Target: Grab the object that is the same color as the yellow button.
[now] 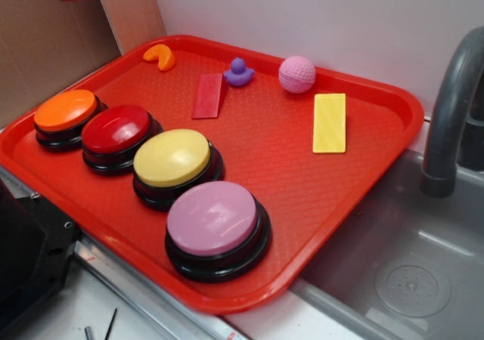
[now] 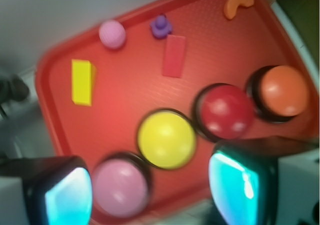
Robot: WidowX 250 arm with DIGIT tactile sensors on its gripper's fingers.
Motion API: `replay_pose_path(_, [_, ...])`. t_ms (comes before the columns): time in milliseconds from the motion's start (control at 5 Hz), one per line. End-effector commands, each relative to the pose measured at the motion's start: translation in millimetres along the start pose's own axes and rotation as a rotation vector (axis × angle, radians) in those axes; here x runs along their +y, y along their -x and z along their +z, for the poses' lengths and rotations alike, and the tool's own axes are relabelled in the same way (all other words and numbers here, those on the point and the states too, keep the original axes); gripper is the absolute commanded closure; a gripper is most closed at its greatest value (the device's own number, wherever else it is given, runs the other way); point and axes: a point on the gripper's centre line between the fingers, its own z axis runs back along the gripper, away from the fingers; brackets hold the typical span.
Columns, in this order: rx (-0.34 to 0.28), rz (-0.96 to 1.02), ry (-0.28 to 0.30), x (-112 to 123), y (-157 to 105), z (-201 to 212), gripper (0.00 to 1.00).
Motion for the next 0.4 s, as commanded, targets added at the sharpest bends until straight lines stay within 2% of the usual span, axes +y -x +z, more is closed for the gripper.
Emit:
replay_pose_path(0, [-0.046,0.13,0.064,-46.9,-18.9,-44.8,0.0])
replay_pose_path(200, [-0.064,0.129,0.029,-65.8,-24.6,-71.8,0.0])
